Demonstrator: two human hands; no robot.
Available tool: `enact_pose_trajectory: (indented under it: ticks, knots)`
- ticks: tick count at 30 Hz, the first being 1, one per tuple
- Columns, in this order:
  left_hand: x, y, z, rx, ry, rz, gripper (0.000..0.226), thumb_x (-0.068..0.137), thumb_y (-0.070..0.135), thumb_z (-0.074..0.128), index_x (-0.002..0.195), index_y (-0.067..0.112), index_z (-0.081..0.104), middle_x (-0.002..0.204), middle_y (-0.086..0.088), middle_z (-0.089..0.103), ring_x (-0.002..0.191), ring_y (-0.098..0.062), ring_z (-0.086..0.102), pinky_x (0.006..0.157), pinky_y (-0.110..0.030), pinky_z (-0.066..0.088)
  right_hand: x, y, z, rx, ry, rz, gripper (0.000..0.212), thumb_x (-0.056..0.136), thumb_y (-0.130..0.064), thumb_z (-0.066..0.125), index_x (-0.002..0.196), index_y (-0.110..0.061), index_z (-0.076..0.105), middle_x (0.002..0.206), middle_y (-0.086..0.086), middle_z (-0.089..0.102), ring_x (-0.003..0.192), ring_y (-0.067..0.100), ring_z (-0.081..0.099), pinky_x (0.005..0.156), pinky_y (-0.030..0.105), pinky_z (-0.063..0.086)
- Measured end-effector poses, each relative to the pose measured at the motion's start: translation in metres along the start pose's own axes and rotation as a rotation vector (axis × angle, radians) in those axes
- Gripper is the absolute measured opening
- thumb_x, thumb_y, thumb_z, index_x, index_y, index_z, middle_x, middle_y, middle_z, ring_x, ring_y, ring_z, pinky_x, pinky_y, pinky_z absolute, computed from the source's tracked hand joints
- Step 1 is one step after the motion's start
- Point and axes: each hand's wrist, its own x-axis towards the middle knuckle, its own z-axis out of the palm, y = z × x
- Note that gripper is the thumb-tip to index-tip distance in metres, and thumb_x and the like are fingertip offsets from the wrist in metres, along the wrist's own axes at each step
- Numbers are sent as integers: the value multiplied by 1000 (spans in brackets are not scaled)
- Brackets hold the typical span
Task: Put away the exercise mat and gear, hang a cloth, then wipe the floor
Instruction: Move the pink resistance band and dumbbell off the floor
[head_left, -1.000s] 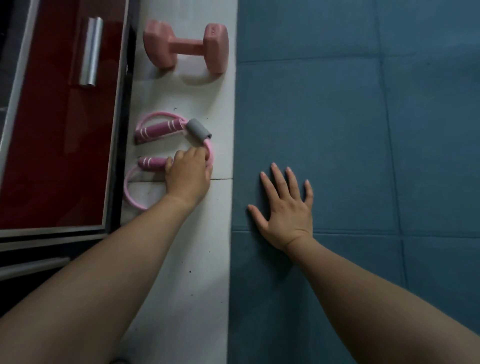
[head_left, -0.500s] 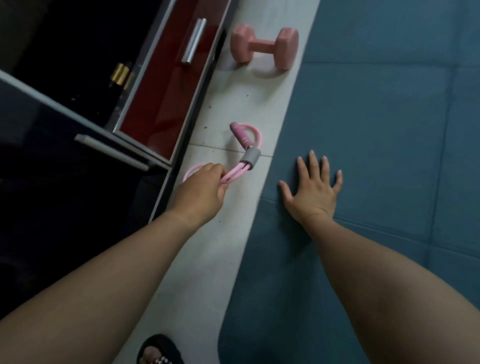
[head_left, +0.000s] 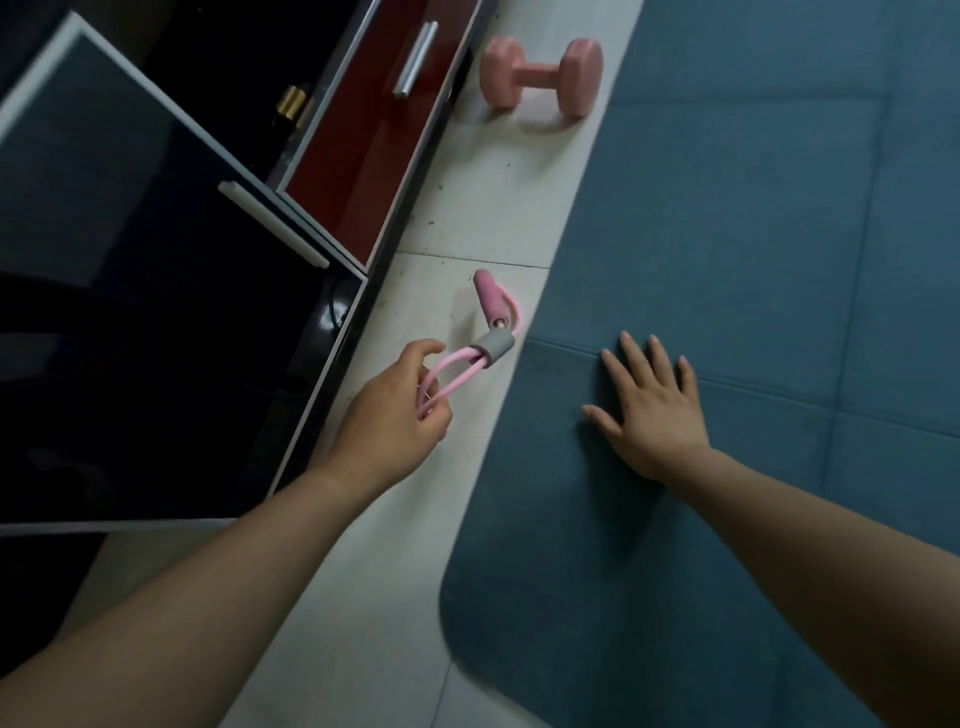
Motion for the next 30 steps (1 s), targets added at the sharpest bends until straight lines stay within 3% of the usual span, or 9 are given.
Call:
enact_pose_trajectory:
  ticks: [2,4,9,13,17,21,25,30]
  knots:
    - [-5,-3,2,-18,-5,45,42,83,17,53,115,40,39,88,4,66,83,-15,65,78,-44,51,-10,-9,-5,56,-27,-20,71,91,-59,32,149,-25,11,158,-5,0,145,20,-5,116,45,-2]
    - [-10,-7,0,-33,-11,86,40,85,16,53,116,39,42,89,6,65,82,-10,65,78,-41,51,-14,-20,-14,133,-38,-52,71,91,-58,35,149,-24,11,158,-6,4,145,17,-2,117,42,2]
    - [-35,-29,-18,-35,-21,138,36,90,15,55,121,30,49,88,21,52,74,20,54,61,-11,40,-27,-64,-39,267,6,-179,73,89,-53,47,148,-20,19,155,-2,19,143,17,15,115,34,19]
    - [-76,-65,-33,-66,-18,156,38,89,15,57,124,28,52,98,16,53,76,10,56,61,-4,39,-59,-111,-47,229,-76,-329,70,89,-52,48,147,-23,21,153,-5,22,139,13,21,111,27,22]
    - [-123,-124,-40,-106,2,193,38,86,13,58,122,28,55,102,16,56,82,-2,59,70,-11,40,-86,-156,-49,215,-174,-363,69,88,-55,46,146,-27,22,152,-10,23,137,10,25,108,25,25]
    - [-159,-187,-47,-58,-86,155,39,89,20,57,124,36,51,103,17,60,82,-2,61,72,-15,44,-103,-207,-38,174,-262,-384,68,88,-56,46,146,-28,24,152,-10,24,135,10,29,106,23,25]
    - [-186,-242,-54,-13,-76,116,41,87,25,59,127,33,51,118,12,58,101,-8,56,78,-18,41,-116,-257,-12,129,-372,-378,70,85,-61,44,144,-28,28,152,-6,27,135,12,32,110,28,28]
    - [-222,-293,-71,-70,-30,39,36,88,23,58,123,29,53,117,11,58,101,-9,55,81,-21,42,-126,-331,6,90,-424,-498,62,86,-56,49,141,-31,32,148,-9,34,130,12,39,107,29,34]
